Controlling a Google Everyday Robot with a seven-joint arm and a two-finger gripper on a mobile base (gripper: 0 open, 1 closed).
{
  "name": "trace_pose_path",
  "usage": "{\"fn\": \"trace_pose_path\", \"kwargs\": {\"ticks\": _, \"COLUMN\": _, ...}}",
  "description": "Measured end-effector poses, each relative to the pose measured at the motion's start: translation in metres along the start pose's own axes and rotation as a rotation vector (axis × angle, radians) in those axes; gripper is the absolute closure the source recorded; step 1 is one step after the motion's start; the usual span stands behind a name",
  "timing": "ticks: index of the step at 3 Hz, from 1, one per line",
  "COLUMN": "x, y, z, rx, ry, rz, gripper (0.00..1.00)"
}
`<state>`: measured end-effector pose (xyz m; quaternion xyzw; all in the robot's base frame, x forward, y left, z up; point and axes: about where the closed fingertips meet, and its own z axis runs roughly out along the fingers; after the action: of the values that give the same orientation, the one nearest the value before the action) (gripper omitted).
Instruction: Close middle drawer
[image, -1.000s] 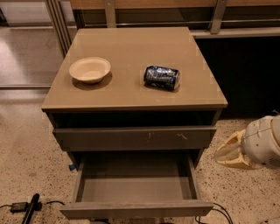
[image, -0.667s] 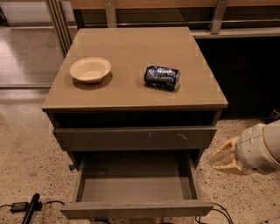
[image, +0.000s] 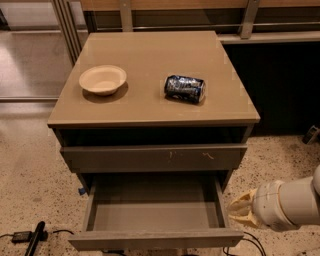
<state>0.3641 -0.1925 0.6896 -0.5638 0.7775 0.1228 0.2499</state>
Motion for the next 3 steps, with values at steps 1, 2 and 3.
{"fn": "trace_pose_path", "kwargs": {"ticks": 1, "x": 0.027, "y": 0.020, "z": 0.047, "rx": -0.001, "ry": -0.038, "rz": 0.015, "gripper": 1.00}}
{"fn": "trace_pose_path", "kwargs": {"ticks": 2, "x": 0.027, "y": 0.023, "z": 0.053, "rx": -0.004, "ry": -0.033, "rz": 0.012, "gripper": 1.00}}
{"fn": "trace_pose_path", "kwargs": {"ticks": 3, "x": 0.033, "y": 0.031, "z": 0.084, "rx": -0.027, "ry": -0.040, "rz": 0.029, "gripper": 1.00}}
